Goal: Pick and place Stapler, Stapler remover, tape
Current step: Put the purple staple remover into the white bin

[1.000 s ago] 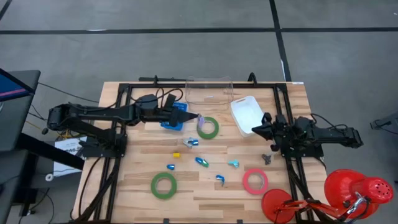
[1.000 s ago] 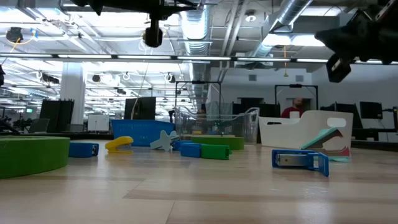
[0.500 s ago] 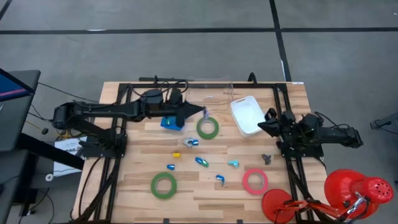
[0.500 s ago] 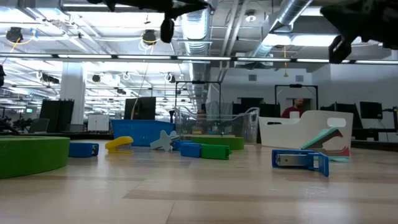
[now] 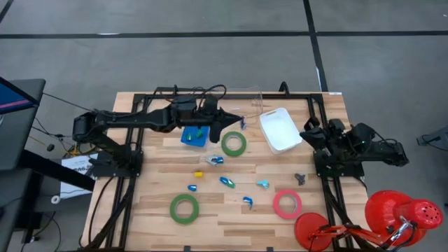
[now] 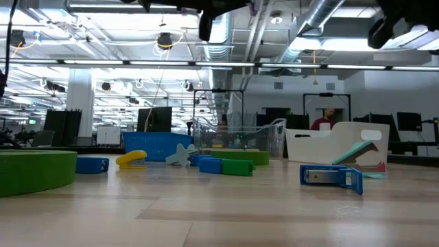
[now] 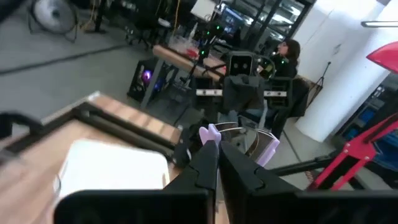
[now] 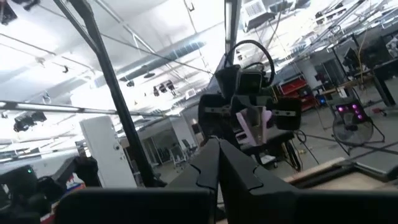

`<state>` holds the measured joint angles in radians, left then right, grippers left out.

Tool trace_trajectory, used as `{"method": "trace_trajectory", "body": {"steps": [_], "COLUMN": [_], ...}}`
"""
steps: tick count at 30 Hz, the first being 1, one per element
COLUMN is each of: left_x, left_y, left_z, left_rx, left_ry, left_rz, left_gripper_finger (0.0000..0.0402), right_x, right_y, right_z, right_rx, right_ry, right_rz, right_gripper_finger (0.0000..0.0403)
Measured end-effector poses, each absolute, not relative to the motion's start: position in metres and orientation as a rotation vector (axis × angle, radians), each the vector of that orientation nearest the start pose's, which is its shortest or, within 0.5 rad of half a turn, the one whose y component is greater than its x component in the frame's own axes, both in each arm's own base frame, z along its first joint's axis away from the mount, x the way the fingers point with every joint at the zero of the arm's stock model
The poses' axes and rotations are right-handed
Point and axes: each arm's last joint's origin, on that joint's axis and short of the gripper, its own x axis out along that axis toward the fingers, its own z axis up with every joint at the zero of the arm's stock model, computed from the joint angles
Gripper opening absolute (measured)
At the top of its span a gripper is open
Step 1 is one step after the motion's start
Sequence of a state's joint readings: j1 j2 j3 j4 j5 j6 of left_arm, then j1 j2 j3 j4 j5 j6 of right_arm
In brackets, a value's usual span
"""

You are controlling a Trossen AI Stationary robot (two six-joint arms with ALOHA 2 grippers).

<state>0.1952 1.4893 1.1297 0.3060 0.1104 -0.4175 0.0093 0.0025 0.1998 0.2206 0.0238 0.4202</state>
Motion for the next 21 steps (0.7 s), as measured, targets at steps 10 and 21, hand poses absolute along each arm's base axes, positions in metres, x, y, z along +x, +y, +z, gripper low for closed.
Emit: {"method": "trace_trajectory", "body": {"steps": [10,21], "left_x": [0.359,0.389], "left_y": [0.082,0.094], "left_z": [0.338,0.333], "left_rx": [-0.311,-0.249], "left_ry": [0.029,0.035], "left_rz": [0.078,0.088], "left_gripper_finger": [0.0003,0.0003], "right_x": [0.072,0.072], "right_y": [0.000,0.000], "right_z": [0.253,0.253], "right_rx": [0.421,0.421], "right_ry": [-0.419,-0.421], "right_rz": [0.073,0.072], "right_gripper_finger": [0.0001,0.0001]}}
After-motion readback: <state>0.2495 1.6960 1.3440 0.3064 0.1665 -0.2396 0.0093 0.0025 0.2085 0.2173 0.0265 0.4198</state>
